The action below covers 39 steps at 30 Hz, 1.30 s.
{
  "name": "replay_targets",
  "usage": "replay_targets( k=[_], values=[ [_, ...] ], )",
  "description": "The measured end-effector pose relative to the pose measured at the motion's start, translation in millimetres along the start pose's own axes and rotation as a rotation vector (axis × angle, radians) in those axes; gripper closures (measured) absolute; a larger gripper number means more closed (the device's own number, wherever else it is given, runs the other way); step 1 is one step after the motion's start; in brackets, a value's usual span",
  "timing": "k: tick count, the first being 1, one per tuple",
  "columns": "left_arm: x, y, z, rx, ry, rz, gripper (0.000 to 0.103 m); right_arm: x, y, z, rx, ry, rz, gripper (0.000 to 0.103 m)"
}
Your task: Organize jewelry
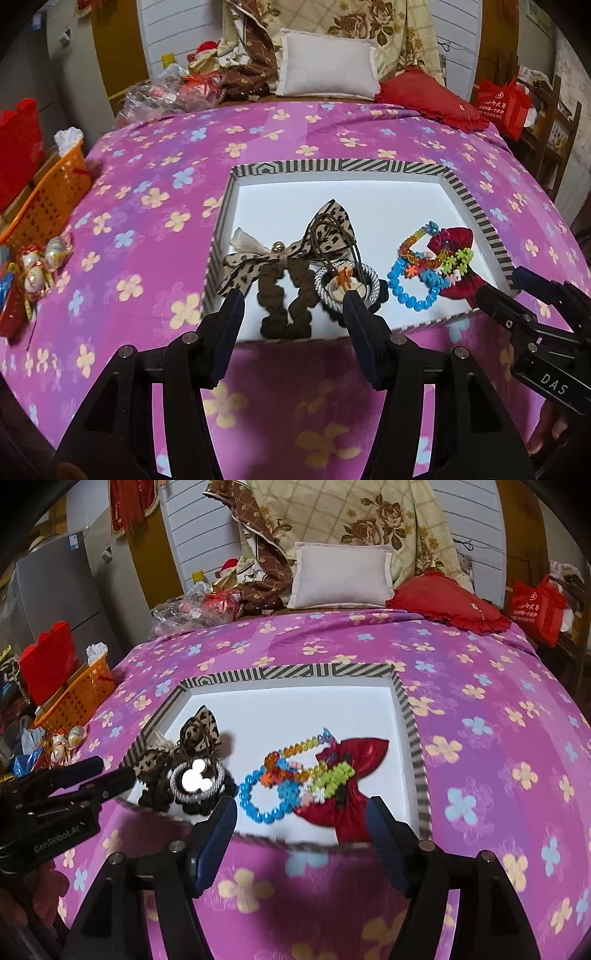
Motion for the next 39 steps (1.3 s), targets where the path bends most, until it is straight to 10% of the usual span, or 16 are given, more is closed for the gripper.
replay_targets(
  k=[39],
  values=[
    [-4, 39, -59, 0.108, -0.041, -0.034, 0.048, -19, 45, -43, 0.012, 0.03, -0.043, 0.025]
  ],
)
Point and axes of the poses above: each gripper's, at about its wrist camera, not at the fingertips, and z roughly the way its jaws point, x to its right, y to its underside, the point moved 6 cm from there along z, roughly the way its jaws point, and after that the axes turned 9 degrees about z, right-handed, at the moved point
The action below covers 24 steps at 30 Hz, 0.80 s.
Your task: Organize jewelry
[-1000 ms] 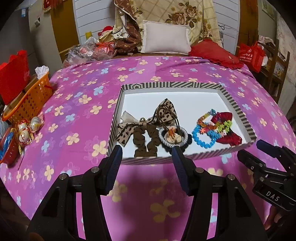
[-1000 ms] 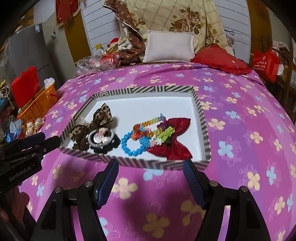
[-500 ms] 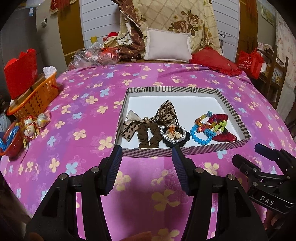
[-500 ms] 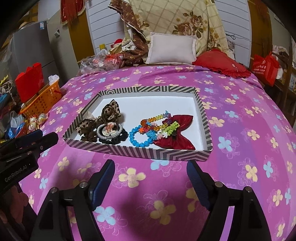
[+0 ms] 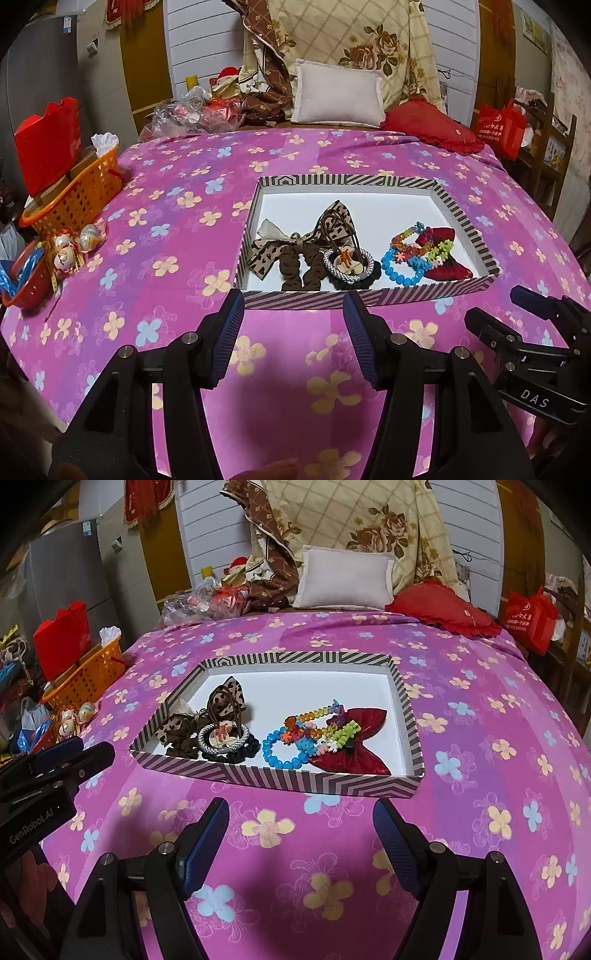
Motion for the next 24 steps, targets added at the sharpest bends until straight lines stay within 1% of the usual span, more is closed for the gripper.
replay_targets(
  k=[24],
  values=[
    [2, 6, 8, -0.018, 0.005, -0.002, 0.048, 3, 4, 12, -0.025, 0.002, 0.003, 0.025]
  ],
)
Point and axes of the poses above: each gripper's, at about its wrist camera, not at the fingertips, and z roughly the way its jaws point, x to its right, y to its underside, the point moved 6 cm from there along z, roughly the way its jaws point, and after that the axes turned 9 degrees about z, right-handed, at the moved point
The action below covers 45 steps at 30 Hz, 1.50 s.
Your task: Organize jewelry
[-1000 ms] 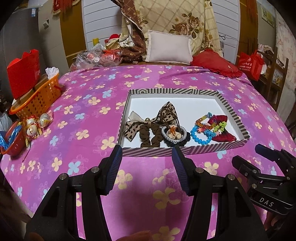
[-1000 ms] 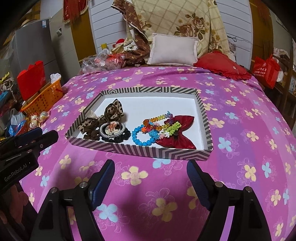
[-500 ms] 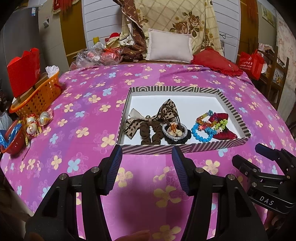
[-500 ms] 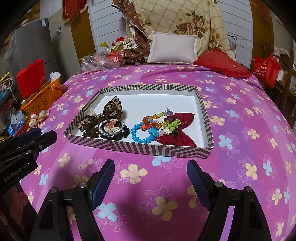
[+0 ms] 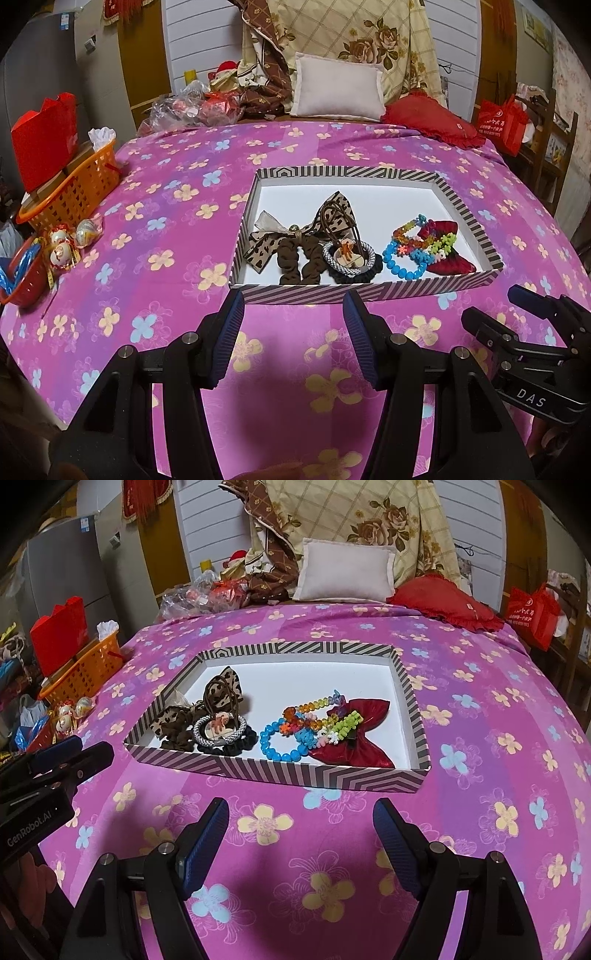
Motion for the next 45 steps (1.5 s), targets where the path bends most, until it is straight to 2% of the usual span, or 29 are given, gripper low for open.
replay_targets(
  k=[45],
  values=[
    [2, 1, 39, -0.076, 0.022, 0.001, 0.047, 2, -10, 36, -0.046, 0.0, -0.006, 0.025]
  ],
)
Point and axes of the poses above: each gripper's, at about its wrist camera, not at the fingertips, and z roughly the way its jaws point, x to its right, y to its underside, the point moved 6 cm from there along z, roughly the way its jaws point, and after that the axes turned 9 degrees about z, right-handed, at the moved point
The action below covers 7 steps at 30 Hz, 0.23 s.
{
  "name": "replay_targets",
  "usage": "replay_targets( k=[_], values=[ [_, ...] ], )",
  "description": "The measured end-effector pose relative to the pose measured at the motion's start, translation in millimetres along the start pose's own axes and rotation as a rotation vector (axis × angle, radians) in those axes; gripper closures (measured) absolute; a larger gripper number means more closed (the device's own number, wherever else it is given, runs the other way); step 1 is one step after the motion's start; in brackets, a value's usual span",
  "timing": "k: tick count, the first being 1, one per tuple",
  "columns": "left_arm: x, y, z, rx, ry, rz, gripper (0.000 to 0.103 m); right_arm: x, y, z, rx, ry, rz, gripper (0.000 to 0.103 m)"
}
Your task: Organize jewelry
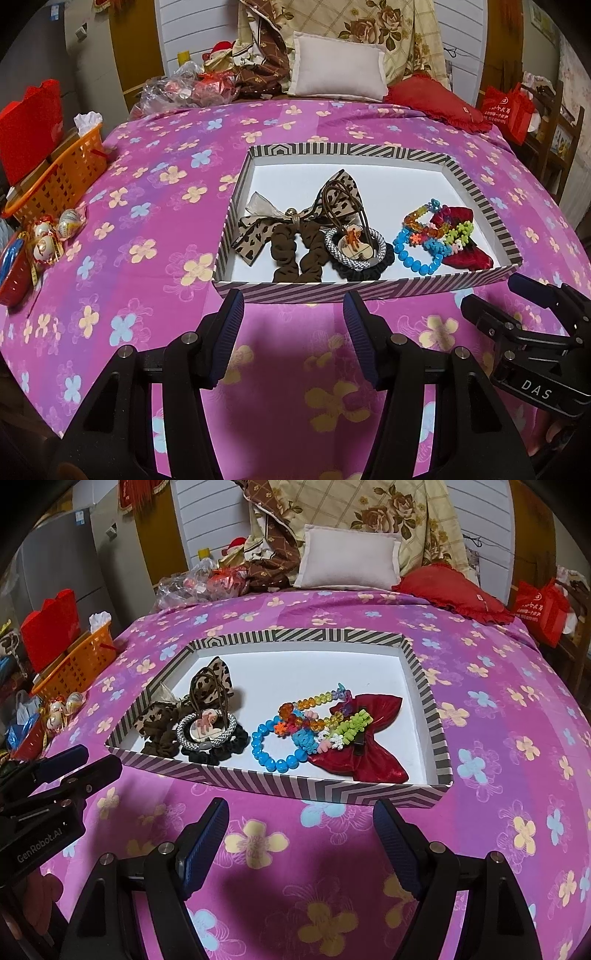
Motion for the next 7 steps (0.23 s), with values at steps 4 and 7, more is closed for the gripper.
replay_targets(
  k=[4, 7],
  values=[
    [-1.4, -0.3, 2.4, 0.001, 0.01, -0.009, 0.047, 1.1, 0.3, 1.8, -0.003, 0.001, 0.001, 0.025],
    [-3.7, -1.0, 4.2, -0.004, 0.009, -0.011, 0.043, 3.6, -0.2, 1.8, -0.002, 0.001, 0.002, 0.025]
  ],
)
Point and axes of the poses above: each gripper's, at about its wrist camera, not at the fingertips, and z roughly the way its jaws point, x to its right, y to its underside, the point moved 6 cm from there along z, roughly the way its jaws point, and after that the axes turned 9 degrees about z, right-handed, at the moved point
